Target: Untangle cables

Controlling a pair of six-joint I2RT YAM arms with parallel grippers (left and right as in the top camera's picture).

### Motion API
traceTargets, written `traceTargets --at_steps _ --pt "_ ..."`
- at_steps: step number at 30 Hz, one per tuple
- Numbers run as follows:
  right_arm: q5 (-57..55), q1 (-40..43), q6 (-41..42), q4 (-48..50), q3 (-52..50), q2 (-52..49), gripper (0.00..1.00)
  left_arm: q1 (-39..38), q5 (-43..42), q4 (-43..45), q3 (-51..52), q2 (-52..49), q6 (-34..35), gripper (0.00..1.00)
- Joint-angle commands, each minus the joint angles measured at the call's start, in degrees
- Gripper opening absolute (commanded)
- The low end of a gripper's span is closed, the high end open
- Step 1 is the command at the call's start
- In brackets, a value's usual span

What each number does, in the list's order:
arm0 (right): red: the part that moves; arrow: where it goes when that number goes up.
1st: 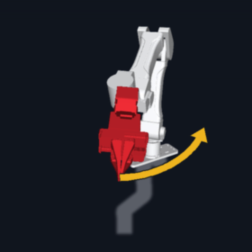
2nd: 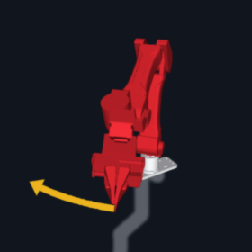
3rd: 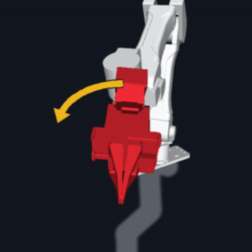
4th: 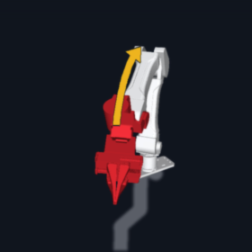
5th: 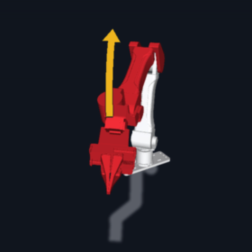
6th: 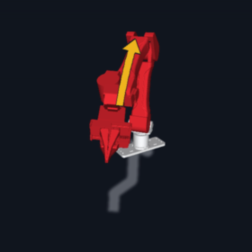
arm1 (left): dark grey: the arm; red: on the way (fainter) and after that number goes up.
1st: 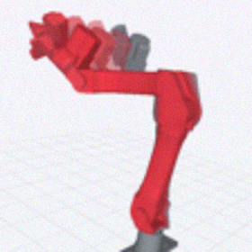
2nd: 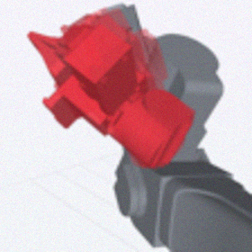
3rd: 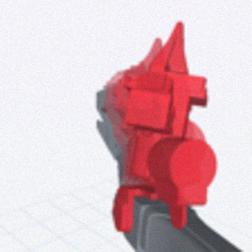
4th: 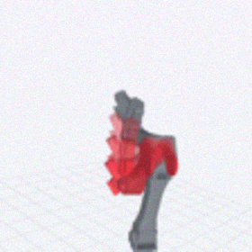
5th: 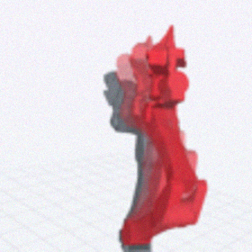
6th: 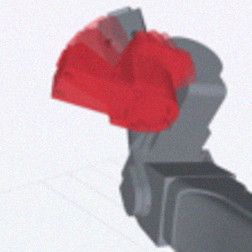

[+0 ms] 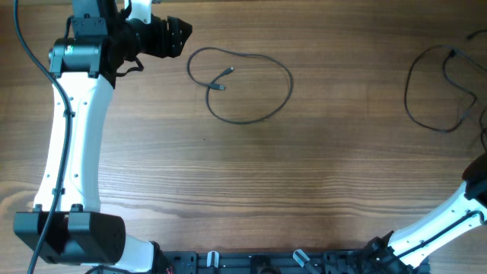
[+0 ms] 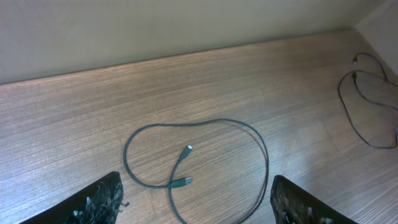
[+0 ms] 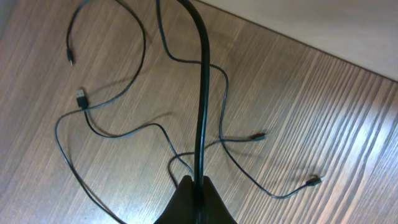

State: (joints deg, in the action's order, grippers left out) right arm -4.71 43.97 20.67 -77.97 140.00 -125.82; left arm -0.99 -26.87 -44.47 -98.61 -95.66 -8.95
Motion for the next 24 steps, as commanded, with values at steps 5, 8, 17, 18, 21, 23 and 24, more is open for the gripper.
traceTargets --at_steps 5,8,17,18,21,23,24 --pt "-0.3 0.2 -1.0 1.0 0.2 -1.6 0.05 0.5 -0.7 -0.6 0.1 1.9 -0.9 0.78" --pt "0.1 0.1 -1.0 0.4 0.2 -3.3 0.04 0.5 -0.7 -0.6 0.1 1.9 -0.9 0.78" --pt "-0.3 0.1 -1.1 -0.1 0.2 -6.0 0.05 0.5 -0.7 -0.9 0.1 1.9 -1.0 0.78" --pt "-0.4 0.1 -1.0 0.0 0.2 -6.0 0.04 0.5 -0.7 -0.9 0.1 1.9 -1.0 0.78" --pt "-0.4 0.1 -1.1 0.2 0.2 -6.0 0.04 0.5 -0.7 -0.9 0.1 1.9 -1.0 0.78" --pt "-0.4 0.1 -1.1 0.5 0.2 -6.0 0.05 0.5 -0.7 -0.9 0.1 1.9 -0.9 0.78" --pt "-0.4 0.1 -1.1 0.5 0.2 -6.0 0.04 0.5 -0.7 -0.9 0.1 1.9 -0.9 0.78"
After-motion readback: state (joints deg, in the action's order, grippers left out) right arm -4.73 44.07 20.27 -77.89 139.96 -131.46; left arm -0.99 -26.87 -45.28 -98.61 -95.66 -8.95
